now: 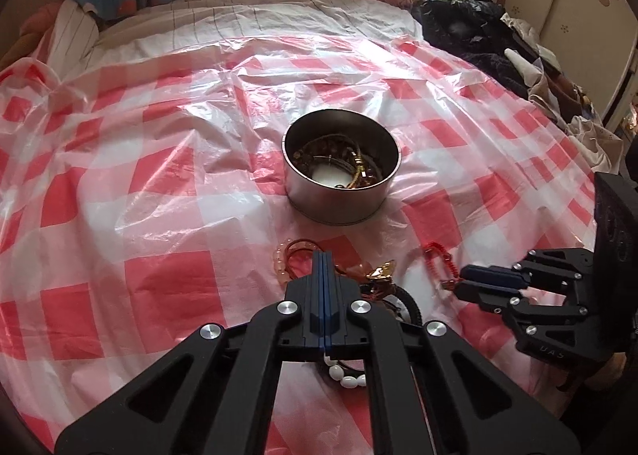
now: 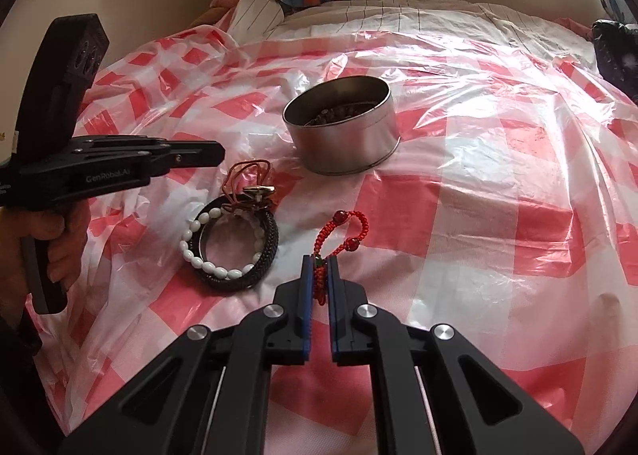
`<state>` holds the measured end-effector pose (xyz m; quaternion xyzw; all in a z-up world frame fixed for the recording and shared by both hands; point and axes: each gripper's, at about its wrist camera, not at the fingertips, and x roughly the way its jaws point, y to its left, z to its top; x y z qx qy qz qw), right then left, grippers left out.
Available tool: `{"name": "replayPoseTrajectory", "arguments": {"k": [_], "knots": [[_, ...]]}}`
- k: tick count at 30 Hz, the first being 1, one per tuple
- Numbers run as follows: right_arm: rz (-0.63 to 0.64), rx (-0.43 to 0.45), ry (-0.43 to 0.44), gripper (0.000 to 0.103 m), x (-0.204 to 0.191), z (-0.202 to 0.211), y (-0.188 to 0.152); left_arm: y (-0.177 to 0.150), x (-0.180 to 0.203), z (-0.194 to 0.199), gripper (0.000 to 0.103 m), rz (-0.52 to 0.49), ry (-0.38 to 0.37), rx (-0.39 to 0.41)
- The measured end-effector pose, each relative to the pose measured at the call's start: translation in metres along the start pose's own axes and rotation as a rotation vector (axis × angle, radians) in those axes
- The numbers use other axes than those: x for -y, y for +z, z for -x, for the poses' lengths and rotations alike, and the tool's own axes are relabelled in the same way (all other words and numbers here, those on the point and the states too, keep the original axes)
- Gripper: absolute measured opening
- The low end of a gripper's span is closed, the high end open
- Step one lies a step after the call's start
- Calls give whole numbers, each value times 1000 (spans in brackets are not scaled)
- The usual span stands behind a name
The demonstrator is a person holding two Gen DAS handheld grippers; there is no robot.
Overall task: Organize jewelry
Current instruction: 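Lift the red bead bracelet off the sheet with the right gripper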
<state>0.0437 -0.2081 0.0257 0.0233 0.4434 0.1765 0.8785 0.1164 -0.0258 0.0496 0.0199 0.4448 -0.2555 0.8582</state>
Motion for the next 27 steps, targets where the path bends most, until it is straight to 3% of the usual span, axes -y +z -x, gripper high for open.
{"name": "replayPoseTrajectory", "arguments": {"k": [1, 2, 3, 5, 6, 7, 8, 11, 12, 13, 14, 18, 23, 27], "knots": [[-3, 6, -9, 44, 0, 1, 0, 1, 3, 1, 0, -11, -13, -2], [2, 12, -17, 54, -1, 2, 0, 0, 8, 1, 1, -31, -24, -5], [6, 9, -16, 54, -1, 2, 0, -1, 14, 0, 5, -66, -35, -16], [12, -22, -18, 56, -2, -4, -2, -4, 26, -5, 24, -118, -24, -28], [21, -38, -25, 56, -3, -8, -3, -6, 32, -8, 38, -142, -19, -35], [32, -56, -30, 56, -5, -12, -4, -8, 38, -12, 45, -172, -2, -38], [37, -70, -36, 56, -5, -15, -5, -10, 43, -16, 46, -194, 14, -39], [29, -74, -36, 51, -3, -17, -6, -12, 48, -29, 42, -214, 46, -66], [18, -73, -32, 44, -1, -17, -6, -13, 47, -32, 30, -214, 54, -75], [-3, -75, -16, 22, 2, -17, -6, -13, 46, -33, 17, -211, 47, -82], [-20, -73, 2, 11, 5, -16, -6, -12, 45, -31, 12, -200, 35, -82], [-40, -31, 33, 7, 7, -8, -4, -6, 32, -12, 12, -113, -28, -16], [-53, 43, 91, 7, 6, 6, 1, 0, 18, -1, 12, -44, -42, 24], [-31, 3, 61, 7, 2, -3, 2, 1, 16, -6, 12, -26, -13, 11]]}}
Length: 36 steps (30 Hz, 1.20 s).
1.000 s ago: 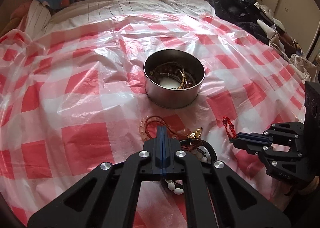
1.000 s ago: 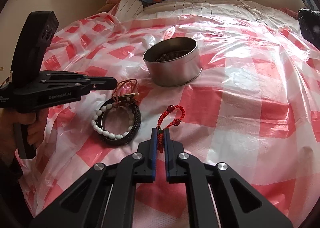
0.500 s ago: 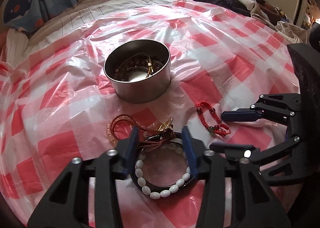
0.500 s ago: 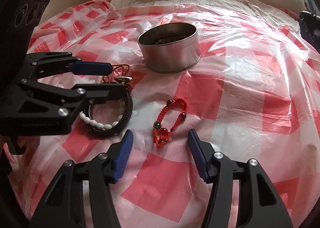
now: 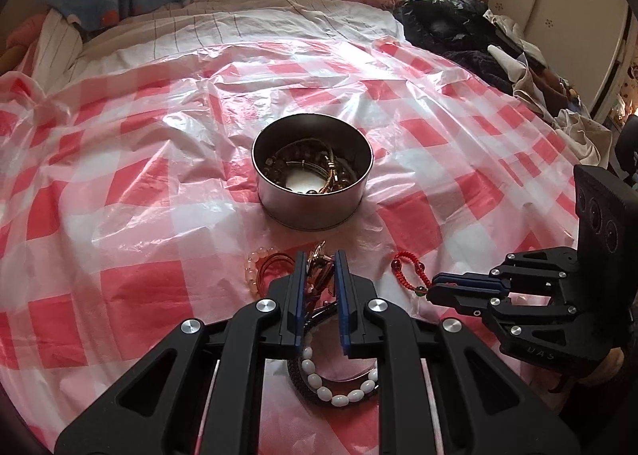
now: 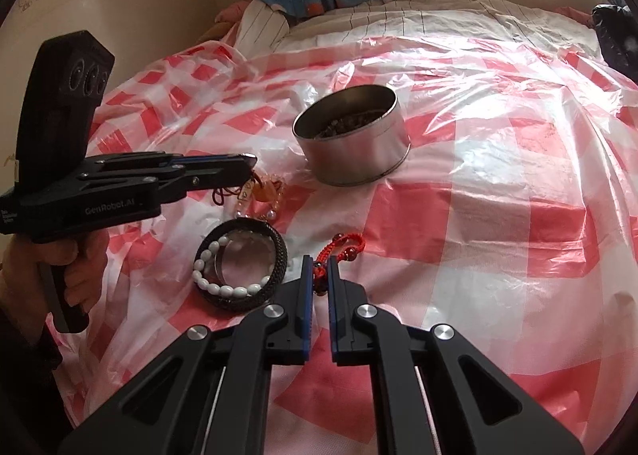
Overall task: Organize jewelry
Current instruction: 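Carry the red bead bracelet into the silver tin and open the right gripper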
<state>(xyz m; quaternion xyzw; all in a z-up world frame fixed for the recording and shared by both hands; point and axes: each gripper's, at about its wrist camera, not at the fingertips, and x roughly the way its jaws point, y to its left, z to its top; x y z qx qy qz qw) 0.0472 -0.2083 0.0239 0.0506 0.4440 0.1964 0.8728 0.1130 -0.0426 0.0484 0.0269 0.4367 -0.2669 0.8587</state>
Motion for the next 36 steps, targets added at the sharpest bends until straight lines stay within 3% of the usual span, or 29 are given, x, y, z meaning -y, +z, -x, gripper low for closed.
{"name": "replayPoseTrajectory", "arguments": {"k": [3, 5, 6, 9, 10, 13, 20, 24, 28, 31, 36], "knots": [[3, -31, -25, 11, 0, -6, -1, -1, -5, -2, 12, 19, 3, -7], [13, -16, -46, 51, -2, -4, -2, -1, -7, -1, 12, 25, 1, -6], [23, -9, -51, 53, -3, -3, -2, -1, -7, 0, 12, 24, 1, -5], [35, -44, -59, 53, -3, -12, -5, -2, -5, -1, 12, 19, -1, -8], [44, -56, -67, 47, -4, -15, -5, -2, -5, -1, 12, 18, 0, -9], [37, -65, -64, 9, -2, -17, -6, -2, -5, -1, 12, 18, -2, -10], [-55, 53, 43, 9, 10, 9, 3, -1, -2, 3, 12, 21, -21, 17], [-100, 71, 74, 9, 16, 12, 6, 1, -2, 10, 12, 46, -77, 69], [-93, 226, 131, 9, 12, 36, 21, 8, 7, 25, 12, 32, -94, 155], [-58, 287, 124, 9, 4, 41, 36, 17, 9, 37, 12, 35, -104, 219], [-21, 317, 93, 9, -5, 39, 51, 38, 7, 44, 12, 68, -134, 293]]}}
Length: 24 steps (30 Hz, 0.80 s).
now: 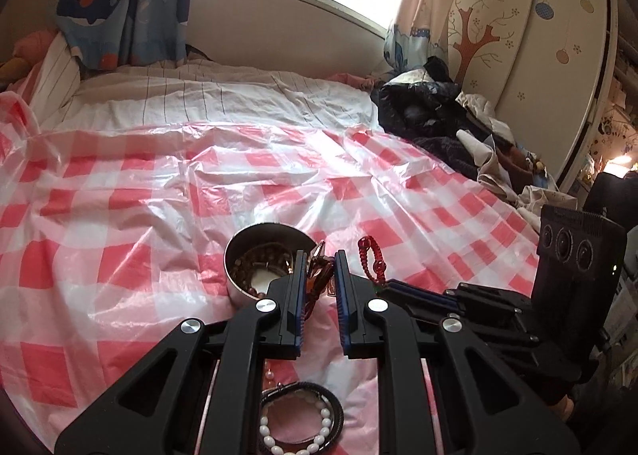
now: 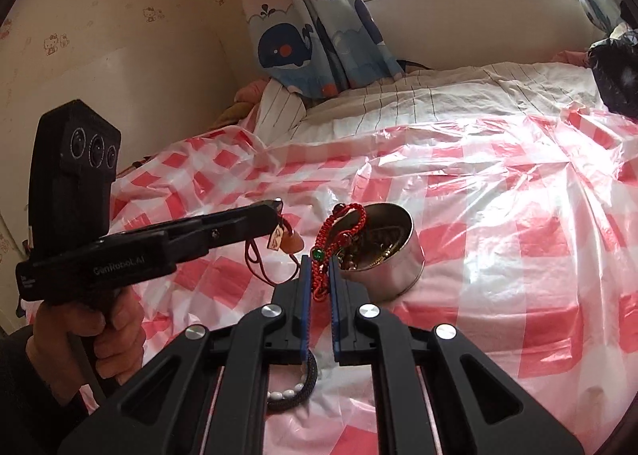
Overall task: Organize jewelry
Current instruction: 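Carry the red bead bracelet into the silver tin and open the right gripper, then open the left gripper, then grasp and lift the black braided bracelet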
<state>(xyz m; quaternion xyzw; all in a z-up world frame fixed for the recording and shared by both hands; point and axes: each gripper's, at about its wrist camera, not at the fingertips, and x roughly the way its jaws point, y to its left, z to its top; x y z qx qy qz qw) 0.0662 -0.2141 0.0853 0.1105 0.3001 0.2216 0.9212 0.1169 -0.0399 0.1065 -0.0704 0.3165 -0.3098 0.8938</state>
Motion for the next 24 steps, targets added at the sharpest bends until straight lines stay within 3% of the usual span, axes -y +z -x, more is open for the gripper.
{"name": "replayPoseTrajectory", "arguments": {"k": [4, 6, 7, 8, 11, 18, 24], "knots": [[26, 28, -7, 9, -1, -4, 12, 10, -4, -6, 12, 32, -25, 31], [53, 31, -20, 9, -1, -15, 19, 14, -12, -23, 15, 62, -25, 0], [67, 4, -37, 13, -1, -25, 22, 14, -17, -36, 26, 74, -13, -41], [67, -56, -67, 23, 2, -41, 23, 13, -24, -48, 27, 93, 9, -80], [35, -79, -107, 24, 11, -45, 20, 7, -39, -50, 29, 149, 20, -90], [23, -100, -109, 24, 8, -10, -3, -12, -43, -11, 30, 118, 93, -106], [-17, -149, -92, 34, 7, -9, -23, -51, -31, -4, 31, 33, 149, -233]]}}
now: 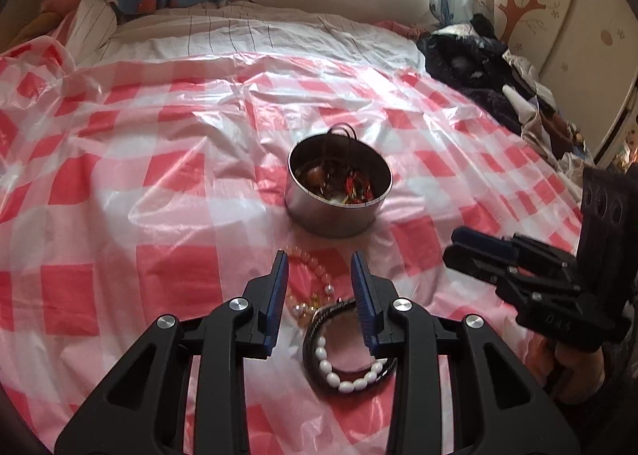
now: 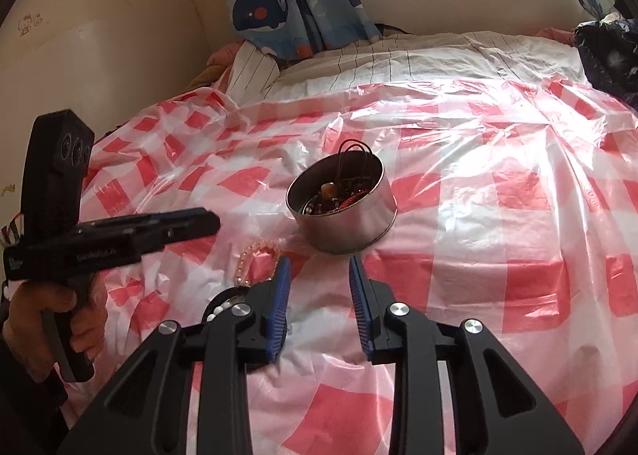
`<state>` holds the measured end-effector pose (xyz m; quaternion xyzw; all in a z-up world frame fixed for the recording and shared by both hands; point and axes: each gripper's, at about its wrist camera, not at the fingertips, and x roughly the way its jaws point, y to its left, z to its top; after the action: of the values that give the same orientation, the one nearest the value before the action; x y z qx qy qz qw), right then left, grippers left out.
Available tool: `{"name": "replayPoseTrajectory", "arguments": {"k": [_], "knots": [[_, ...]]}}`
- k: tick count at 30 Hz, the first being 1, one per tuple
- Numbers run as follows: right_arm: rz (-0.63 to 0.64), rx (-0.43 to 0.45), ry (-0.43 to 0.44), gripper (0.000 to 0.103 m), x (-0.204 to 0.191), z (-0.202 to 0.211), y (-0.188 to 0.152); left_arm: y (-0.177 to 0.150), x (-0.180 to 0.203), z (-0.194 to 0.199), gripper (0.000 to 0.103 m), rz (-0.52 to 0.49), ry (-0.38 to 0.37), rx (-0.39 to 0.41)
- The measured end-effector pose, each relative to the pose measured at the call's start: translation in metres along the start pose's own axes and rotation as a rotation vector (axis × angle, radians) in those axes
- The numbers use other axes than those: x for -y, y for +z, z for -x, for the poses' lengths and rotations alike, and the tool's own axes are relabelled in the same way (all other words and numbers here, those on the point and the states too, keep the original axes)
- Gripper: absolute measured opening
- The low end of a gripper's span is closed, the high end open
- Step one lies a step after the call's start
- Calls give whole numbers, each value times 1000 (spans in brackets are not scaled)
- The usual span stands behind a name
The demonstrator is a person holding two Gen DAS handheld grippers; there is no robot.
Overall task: Organize jewelry
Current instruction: 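Open the left gripper, then grasp and lift the black braided bracelet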
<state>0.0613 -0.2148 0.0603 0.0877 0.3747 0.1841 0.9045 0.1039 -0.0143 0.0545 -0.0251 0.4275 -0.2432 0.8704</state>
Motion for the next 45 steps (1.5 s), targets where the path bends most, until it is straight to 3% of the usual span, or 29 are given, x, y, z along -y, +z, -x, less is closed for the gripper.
{"name": "replayPoseTrajectory", "arguments": {"k": [6, 10, 17, 18, 19, 20, 25, 27, 37, 42, 45], "knots": [[35, -47, -1, 34, -8, -8, -7, -7, 13, -10, 31, -125, 10, -101], [44, -99, 9, 34, -10, -17, -13, -14, 19, -21, 31, -200, 64, -168], [57, -162, 10, 34, -14, -29, -22, -25, 32, -35, 31, -293, 102, -217], [57, -160, 8, 35, -14, -29, -22, -25, 33, -36, 25, -300, 108, -219], [52, -156, 2, 39, -14, -29, -22, -25, 34, -36, 12, -309, 120, -218], [46, -152, -3, 40, -12, -29, -22, -24, 34, -36, 10, -310, 119, -218], [-20, -149, -11, 40, 1, -29, -21, -8, 19, -10, 6, -204, 11, -138], [-34, -158, -11, 40, 5, -30, -21, -4, 10, -3, 6, -161, 1, -112], [80, -225, 21, 40, -24, -49, -33, 8, -15, 8, 7, -69, 75, -56], [46, -178, 12, 40, -19, -43, -31, 9, -22, 12, 7, -37, 84, -36], [63, -193, -2, 38, -21, -47, -32, 10, -23, 13, 7, -30, 83, -31]]}}
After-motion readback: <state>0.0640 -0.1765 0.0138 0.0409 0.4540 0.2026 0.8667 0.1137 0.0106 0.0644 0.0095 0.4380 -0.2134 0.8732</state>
